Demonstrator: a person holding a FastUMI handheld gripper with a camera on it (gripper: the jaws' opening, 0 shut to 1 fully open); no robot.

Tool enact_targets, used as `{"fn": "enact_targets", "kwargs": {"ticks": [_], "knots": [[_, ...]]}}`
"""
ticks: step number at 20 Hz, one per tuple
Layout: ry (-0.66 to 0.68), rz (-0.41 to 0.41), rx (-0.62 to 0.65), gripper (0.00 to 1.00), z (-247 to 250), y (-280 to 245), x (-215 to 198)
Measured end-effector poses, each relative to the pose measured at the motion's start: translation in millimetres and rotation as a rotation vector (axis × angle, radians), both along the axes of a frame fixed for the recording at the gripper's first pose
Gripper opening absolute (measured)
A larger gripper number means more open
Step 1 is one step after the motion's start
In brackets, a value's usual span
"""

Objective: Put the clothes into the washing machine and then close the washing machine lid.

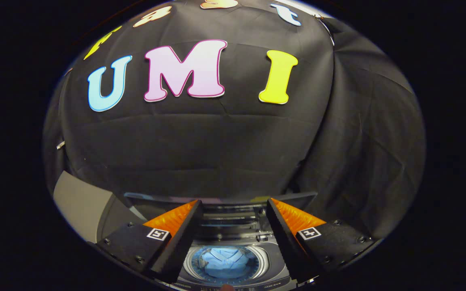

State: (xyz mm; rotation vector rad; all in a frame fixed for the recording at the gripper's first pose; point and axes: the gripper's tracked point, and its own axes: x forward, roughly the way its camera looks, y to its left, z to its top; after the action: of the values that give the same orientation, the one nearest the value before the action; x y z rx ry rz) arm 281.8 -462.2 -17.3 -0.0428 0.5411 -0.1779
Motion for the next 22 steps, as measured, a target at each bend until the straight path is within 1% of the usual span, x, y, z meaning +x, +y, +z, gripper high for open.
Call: {"fn": "enact_targets", "kwargs": {"ticks": [4,8,10,11,14,18,22], "knots": [[0.024,-0.004,0.026,0.99,-4,-3,23],[0.080,-0.009,0.029,0.99,-27,-5,42],[0.133,-0.005,0.018,0.99,-41,-6,39],[0.106,-0.007,0.029,0.99,-35,-6,37],[0.112,-0.008,0.062,1.00,-40,-6,40],[0.081,-0.008,0.036,1.00,-41,-7,37],[0.093,-0.003,0.031,1.00,-41,-6,26]]}}
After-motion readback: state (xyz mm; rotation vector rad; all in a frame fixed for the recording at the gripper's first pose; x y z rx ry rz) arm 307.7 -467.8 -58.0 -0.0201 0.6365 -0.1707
